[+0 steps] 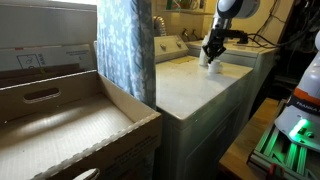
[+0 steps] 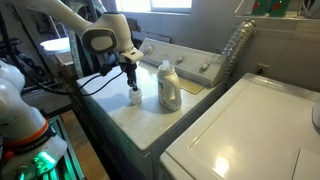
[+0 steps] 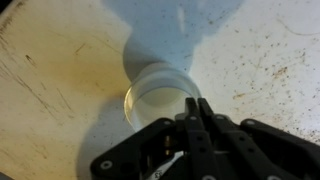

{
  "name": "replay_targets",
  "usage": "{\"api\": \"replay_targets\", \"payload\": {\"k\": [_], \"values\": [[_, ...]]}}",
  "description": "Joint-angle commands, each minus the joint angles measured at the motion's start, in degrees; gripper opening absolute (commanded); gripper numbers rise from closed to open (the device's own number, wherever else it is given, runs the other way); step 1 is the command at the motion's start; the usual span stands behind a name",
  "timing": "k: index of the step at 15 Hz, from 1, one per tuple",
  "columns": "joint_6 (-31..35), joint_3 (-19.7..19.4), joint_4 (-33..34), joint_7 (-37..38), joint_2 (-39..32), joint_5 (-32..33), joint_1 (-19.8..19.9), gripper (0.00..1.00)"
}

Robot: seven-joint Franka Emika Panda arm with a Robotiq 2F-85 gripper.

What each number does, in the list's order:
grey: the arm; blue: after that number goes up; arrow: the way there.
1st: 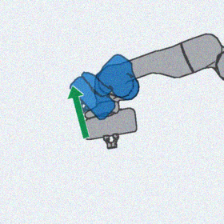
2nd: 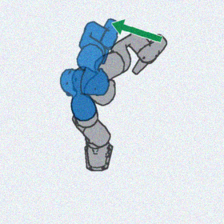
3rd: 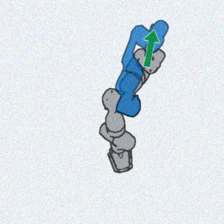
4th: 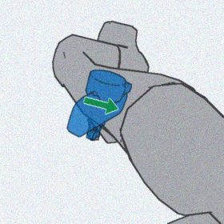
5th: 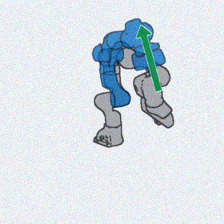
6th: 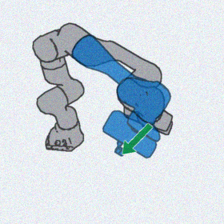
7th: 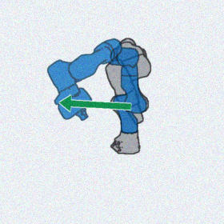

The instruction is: Pour some of contents of the container into the cap

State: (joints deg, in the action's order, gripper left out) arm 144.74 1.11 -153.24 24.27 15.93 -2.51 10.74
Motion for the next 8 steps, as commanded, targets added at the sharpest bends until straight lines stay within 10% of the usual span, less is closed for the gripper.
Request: {"api": "replay_targets", "payload": {"k": [1, 8], "values": [[0.12, -0.77, 0.86, 0.53, -0.8, 0.52, -0.3, 0.0], [-0.2, -0.01, 6.07, 1.13, -1.7, -0.59, -1.88, 0.01]]}}
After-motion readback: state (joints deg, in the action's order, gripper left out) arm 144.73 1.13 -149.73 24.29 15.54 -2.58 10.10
